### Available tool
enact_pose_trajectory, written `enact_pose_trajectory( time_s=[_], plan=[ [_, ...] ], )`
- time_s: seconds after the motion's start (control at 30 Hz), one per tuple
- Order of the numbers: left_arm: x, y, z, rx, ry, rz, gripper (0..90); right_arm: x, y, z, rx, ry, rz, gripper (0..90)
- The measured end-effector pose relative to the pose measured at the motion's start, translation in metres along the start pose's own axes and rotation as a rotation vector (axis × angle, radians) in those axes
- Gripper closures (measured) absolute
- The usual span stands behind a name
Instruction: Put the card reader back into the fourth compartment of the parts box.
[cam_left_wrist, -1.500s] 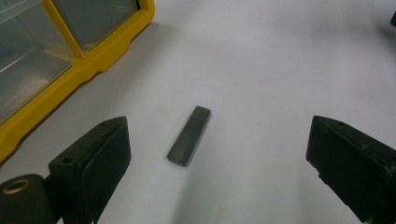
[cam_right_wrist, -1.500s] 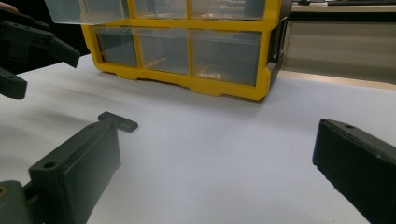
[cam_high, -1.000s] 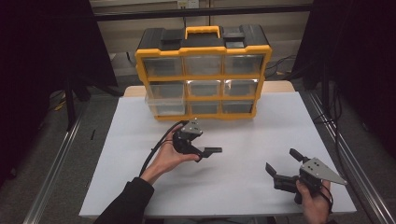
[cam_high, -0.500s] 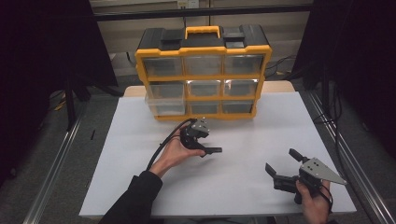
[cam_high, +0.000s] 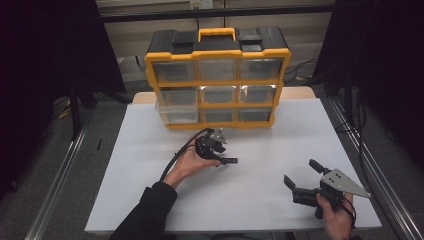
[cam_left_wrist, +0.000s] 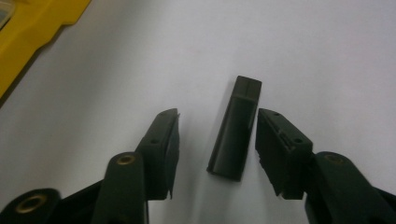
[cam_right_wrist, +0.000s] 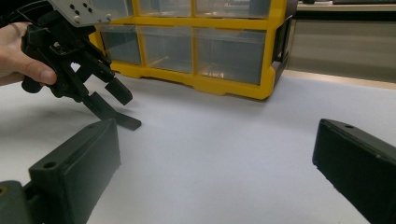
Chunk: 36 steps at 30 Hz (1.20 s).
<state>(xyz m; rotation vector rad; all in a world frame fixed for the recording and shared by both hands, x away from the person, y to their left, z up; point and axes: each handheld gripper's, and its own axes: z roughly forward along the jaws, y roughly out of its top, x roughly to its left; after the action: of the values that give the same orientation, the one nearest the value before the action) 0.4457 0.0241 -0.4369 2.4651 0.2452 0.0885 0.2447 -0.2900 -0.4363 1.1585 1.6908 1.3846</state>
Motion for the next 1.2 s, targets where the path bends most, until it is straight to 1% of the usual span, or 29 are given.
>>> enact_pose_trajectory(
  time_s=[0.13,0.17,0.2,0.27,0.3,0.33,0.37,0.4,0.43,0.47,0.53,0.57,0.63,0.7,0.77,0.8,0.87,0.9,1.03,1.13,1.2],
  plan=[
    [-0.001,0.003,0.003,0.022,-0.008,0.022,55.4,0.000,0.000,0.000,0.001,0.000,-0.001,0.4],
    [-0.002,0.004,0.004,0.017,-0.011,0.021,56.1,0.000,0.000,0.000,0.001,0.000,-0.001,0.4],
    [-0.003,0.005,0.005,0.022,-0.020,0.032,56.7,0.000,0.000,0.000,0.001,0.001,-0.001,0.4],
    [-0.004,0.006,0.008,0.034,-0.026,0.040,58.4,0.000,0.000,0.000,0.000,0.001,-0.001,0.4],
    [-0.005,0.007,0.009,0.033,-0.038,0.045,59.1,0.000,0.000,0.000,0.000,0.001,-0.001,0.4],
    [-0.005,0.007,0.009,0.032,-0.046,0.046,61.6,0.000,0.000,0.000,-0.001,0.001,-0.001,0.4],
    [-0.004,0.007,0.009,0.029,-0.052,0.046,65.3,0.000,0.000,0.000,0.000,0.001,-0.001,0.4],
    [-0.004,0.007,0.010,0.022,-0.053,0.043,65.3,0.000,0.000,0.000,0.000,0.001,-0.001,0.4],
    [-0.004,0.007,0.010,0.022,-0.067,0.041,66.3,0.000,0.000,0.000,0.001,0.001,-0.001,0.4],
    [-0.004,0.006,0.010,0.023,-0.071,0.044,68.3,0.000,0.000,0.000,0.000,0.001,-0.002,0.4],
    [-0.003,0.005,0.010,0.013,-0.075,0.030,68.7,0.000,0.000,0.000,0.001,0.001,-0.004,0.4],
    [-0.001,0.005,0.009,0.023,-0.090,0.032,68.8,0.000,0.000,0.000,0.002,0.001,-0.004,0.4],
    [-0.001,0.004,0.011,0.009,-0.086,0.017,69.0,0.000,0.000,0.000,0.001,0.002,-0.003,0.4],
    [0.000,0.005,0.010,0.017,-0.090,0.015,69.4,0.001,0.000,0.000,0.001,0.003,-0.001,0.4],
    [0.001,0.005,0.011,0.018,-0.093,0.003,70.4,0.001,0.000,0.000,0.001,0.003,-0.002,0.4],
    [0.001,0.005,0.010,0.023,-0.091,0.004,70.4,0.001,0.000,0.000,0.001,0.003,-0.002,0.4],
    [0.002,0.005,0.011,0.024,-0.091,-0.006,72.6,0.001,0.000,0.000,0.003,0.002,-0.004,0.4],
    [0.004,0.005,0.011,0.022,-0.103,-0.015,73.5,0.000,0.000,0.001,0.004,0.002,-0.006,0.4],
    [0.001,0.006,0.011,0.024,-0.087,-0.017,73.6,0.001,0.000,0.000,0.002,0.003,-0.004,0.4],
    [0.002,0.004,0.011,0.013,-0.094,-0.025,73.7,0.000,0.000,0.000,0.001,0.002,-0.003,0.4],
    [0.002,0.005,0.010,0.014,-0.089,-0.020,73.7,0.000,0.000,0.000,0.001,0.002,-0.003,0.4]
  ],
)
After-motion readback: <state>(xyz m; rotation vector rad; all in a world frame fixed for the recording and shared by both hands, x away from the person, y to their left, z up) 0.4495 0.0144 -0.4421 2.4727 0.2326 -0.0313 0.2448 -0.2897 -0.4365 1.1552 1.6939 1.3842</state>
